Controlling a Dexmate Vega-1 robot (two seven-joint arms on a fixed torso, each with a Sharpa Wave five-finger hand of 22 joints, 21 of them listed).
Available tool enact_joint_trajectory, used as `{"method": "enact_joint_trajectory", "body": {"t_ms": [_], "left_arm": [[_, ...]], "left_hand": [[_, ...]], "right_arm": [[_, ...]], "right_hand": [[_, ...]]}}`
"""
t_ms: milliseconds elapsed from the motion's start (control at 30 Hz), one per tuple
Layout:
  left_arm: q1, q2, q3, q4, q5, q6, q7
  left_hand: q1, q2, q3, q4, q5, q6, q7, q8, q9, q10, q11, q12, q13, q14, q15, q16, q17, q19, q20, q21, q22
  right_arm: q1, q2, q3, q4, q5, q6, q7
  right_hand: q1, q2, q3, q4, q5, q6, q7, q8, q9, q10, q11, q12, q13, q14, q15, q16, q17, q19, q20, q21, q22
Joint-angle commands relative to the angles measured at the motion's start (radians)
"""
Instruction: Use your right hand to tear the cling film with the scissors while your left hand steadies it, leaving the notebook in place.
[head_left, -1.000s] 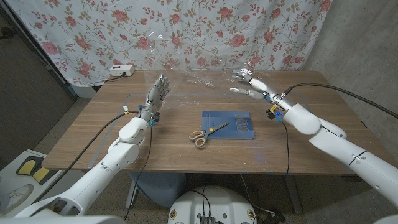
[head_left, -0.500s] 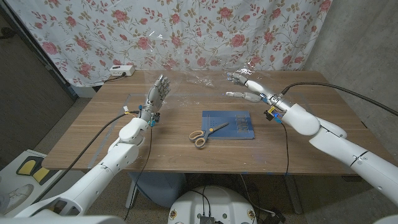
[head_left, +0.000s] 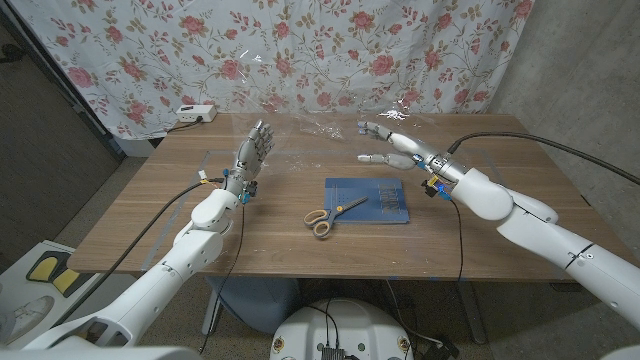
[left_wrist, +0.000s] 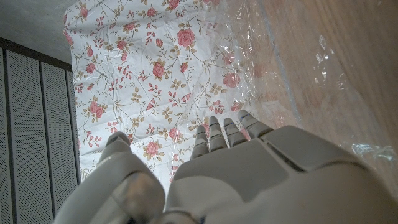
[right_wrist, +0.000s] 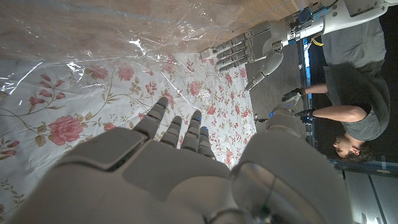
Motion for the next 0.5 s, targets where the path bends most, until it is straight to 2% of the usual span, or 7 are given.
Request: {"method": "enact_joint_trajectory", "body": {"t_ms": [33,133,167,233,500], "left_arm": [[0.006,-0.005,0.001,0.003,-0.003,-0.006,0.0],[0.01,-0.004,0.0,0.0,-0.005,-0.005,0.002],[0.012,-0.004,-0.001,-0.001,-0.005,-0.006,0.002],[0.014,-0.004,-0.002,-0.002,-0.005,-0.008,0.004],[0.024,0.0,-0.005,-0.014,-0.005,-0.008,0.009]], "left_hand": [[0.005,0.009,0.004,-0.007,0.004,0.007,-0.006,0.005,0.003,0.009,-0.004,0.002,0.002,-0.001,-0.006,0.001,0.003,0.003,0.004,-0.001,0.005],[0.004,0.009,0.004,-0.007,0.004,0.009,-0.006,0.005,0.003,0.009,-0.001,0.002,0.002,0.0,-0.007,0.001,0.003,0.003,0.004,-0.001,0.005],[0.004,0.009,0.004,-0.007,0.004,0.009,-0.006,0.005,0.003,0.008,-0.001,0.001,0.002,-0.001,-0.007,0.001,0.003,0.003,0.004,-0.001,0.005],[0.004,0.009,0.003,-0.007,0.004,0.015,-0.002,0.008,0.003,0.009,-0.002,0.002,0.002,0.0,-0.007,0.001,0.003,0.003,0.004,-0.001,0.005],[0.003,0.009,0.003,-0.008,0.004,0.034,0.0,0.013,0.003,0.011,0.0,0.002,0.002,0.0,-0.006,0.001,0.003,0.003,0.005,-0.001,0.005]], "right_arm": [[-0.016,-0.008,0.012,-0.038,-0.044,0.014,-0.016],[-0.016,-0.01,0.011,-0.044,-0.047,0.018,-0.007],[-0.015,-0.011,0.01,-0.046,-0.044,0.018,0.001],[-0.015,-0.013,0.009,-0.051,-0.046,0.018,0.008],[-0.026,-0.015,0.02,-0.059,-0.042,0.039,0.009]], "right_hand": [[0.014,-0.001,0.007,-0.005,0.008,0.01,0.0,0.007,0.002,0.022,-0.001,0.007,0.004,0.012,-0.061,0.005,0.0,0.013,0.001,0.005,0.002],[0.018,-0.001,0.008,-0.005,0.008,0.014,0.0,0.008,0.002,0.029,0.0,0.009,0.004,0.017,-0.063,0.006,-0.001,0.017,0.001,0.006,0.002],[0.022,-0.001,0.009,-0.006,0.008,0.04,-0.006,0.017,0.002,0.036,-0.001,0.009,0.004,0.017,-0.062,0.005,-0.002,0.018,0.001,0.005,0.002],[0.024,-0.002,0.009,-0.006,0.007,0.046,-0.012,0.019,0.002,0.038,-0.001,0.009,0.005,0.019,-0.062,0.006,-0.002,0.019,0.002,0.005,0.002],[0.036,-0.004,0.011,-0.008,0.008,0.068,-0.013,0.026,0.002,0.067,-0.002,0.013,0.005,0.041,-0.072,0.012,-0.003,0.035,0.002,0.009,0.002]]}}
